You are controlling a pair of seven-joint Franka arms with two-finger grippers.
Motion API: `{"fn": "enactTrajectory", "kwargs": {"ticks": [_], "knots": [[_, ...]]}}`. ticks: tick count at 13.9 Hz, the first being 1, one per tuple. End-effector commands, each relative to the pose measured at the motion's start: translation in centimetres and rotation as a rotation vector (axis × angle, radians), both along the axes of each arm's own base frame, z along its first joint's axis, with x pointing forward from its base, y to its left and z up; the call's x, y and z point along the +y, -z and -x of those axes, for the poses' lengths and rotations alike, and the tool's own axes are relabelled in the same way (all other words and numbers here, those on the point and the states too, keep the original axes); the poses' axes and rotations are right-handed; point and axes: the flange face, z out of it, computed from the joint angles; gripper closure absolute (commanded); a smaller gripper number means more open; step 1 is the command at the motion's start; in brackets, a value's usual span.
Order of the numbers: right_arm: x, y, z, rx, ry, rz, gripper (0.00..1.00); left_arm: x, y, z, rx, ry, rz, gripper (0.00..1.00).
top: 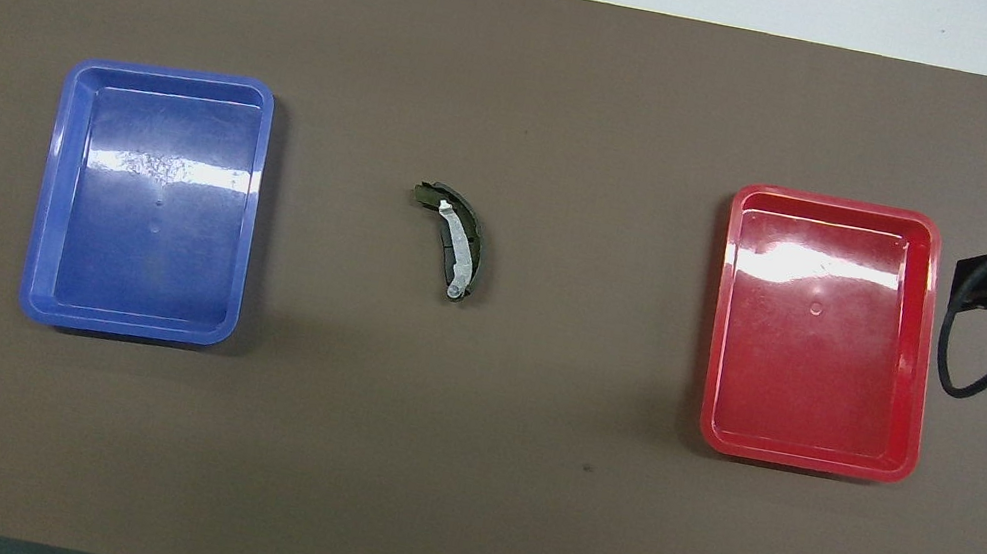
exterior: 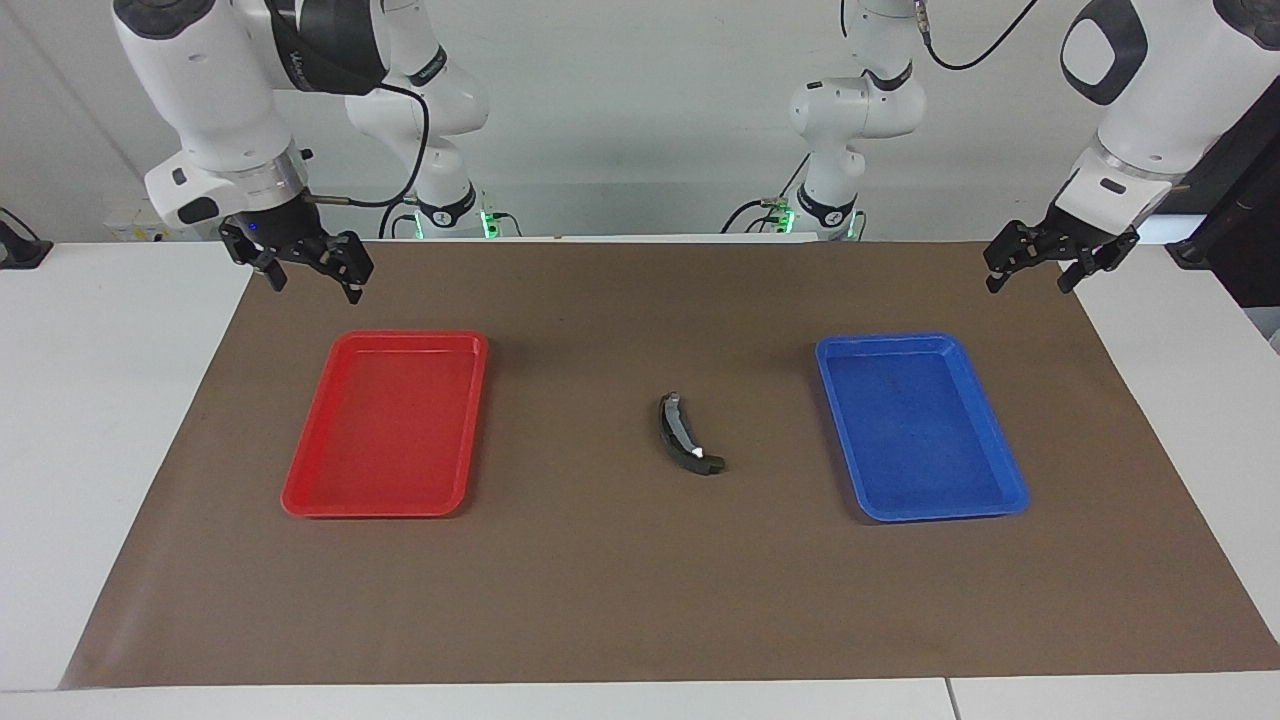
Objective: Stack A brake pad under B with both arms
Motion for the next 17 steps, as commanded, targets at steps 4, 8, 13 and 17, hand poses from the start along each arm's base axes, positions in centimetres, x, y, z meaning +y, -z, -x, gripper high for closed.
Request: {"fn": "enactTrajectory", "kwargs": {"ticks": [4,8,13,17], "knots": [[-1.8,-3.1,0.9,0.014,-0.028,-0.071,0.0,0.2,-0.1,0.2,0.01,0.008,0.009,0.0],[-0.6,-4.0,0.5,0.013,-0.048,-0.092,0.0,0.2,-0.1,0.2,0.01,0.008,0.009,0.0],[-1.0,-3.7,0.6,0.017,-0.122,-0.032,0.0,0.2,-0.1,0.2,0.01,0.008,0.009,0.0],[-0.8,-3.7,0.7,0.018,-0.122,-0.04,0.0,0.2,-0.1,0.2,0.01,0.008,0.009,0.0]]}}
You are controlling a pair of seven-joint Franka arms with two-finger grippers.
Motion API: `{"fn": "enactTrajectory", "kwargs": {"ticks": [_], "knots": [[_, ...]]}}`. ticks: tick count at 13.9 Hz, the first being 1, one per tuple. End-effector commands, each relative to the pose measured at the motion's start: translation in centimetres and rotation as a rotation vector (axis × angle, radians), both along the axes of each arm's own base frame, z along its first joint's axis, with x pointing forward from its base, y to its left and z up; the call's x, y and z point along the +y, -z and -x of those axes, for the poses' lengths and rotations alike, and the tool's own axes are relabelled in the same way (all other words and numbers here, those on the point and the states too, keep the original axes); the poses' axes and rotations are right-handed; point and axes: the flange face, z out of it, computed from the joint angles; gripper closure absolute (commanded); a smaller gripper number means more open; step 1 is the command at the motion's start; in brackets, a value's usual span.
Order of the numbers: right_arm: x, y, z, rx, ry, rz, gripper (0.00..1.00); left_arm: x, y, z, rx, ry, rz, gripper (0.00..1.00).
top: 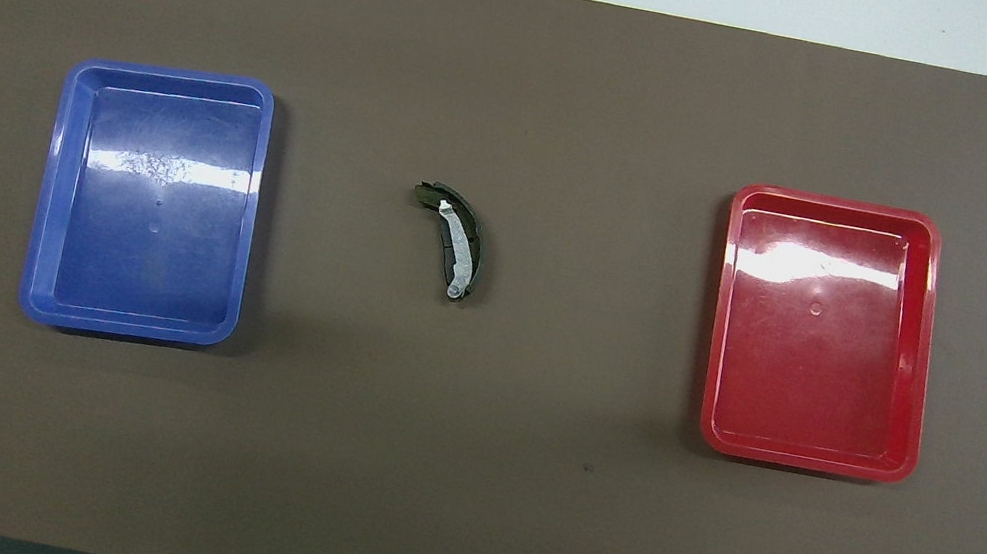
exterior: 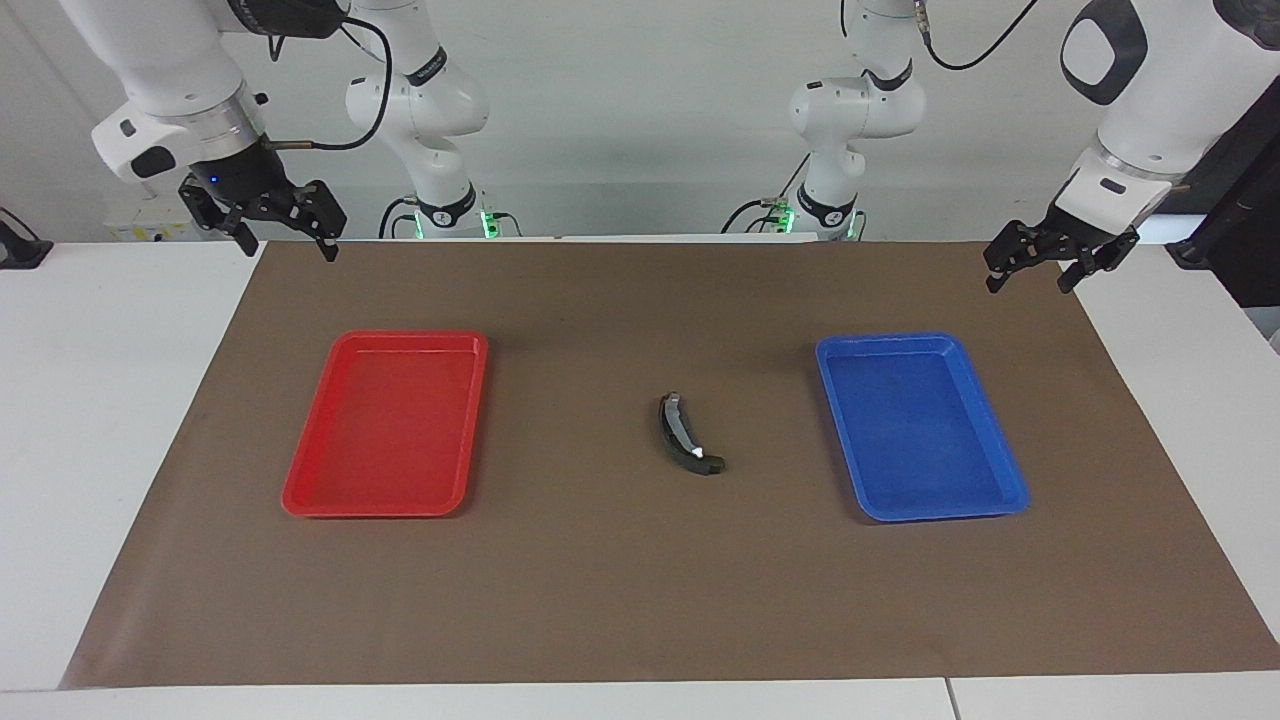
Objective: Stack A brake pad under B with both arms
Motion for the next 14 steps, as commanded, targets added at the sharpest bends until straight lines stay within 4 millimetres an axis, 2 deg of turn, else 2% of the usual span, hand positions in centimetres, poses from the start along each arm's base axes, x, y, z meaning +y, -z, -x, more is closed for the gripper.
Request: {"fn": "enactTrajectory", "kwargs": {"ticks": [1,5,14], "knots": [[0.09,-0.07,-0.01,0.005,-0.022,0.004,0.0,0.15,-0.13,0.16,0.01,0.008,0.009,0.0],[0.29,0.66,0.32,0.023,-0.007,-0.013,0.0,0.15,-0.13,0.16,0.01,0.008,0.009,0.0],[0.27,0.46,0.24,0.003,-0.012,-0.011,0.0,0.15,-0.13,0.16,0.01,0.008,0.009,0.0]]}}
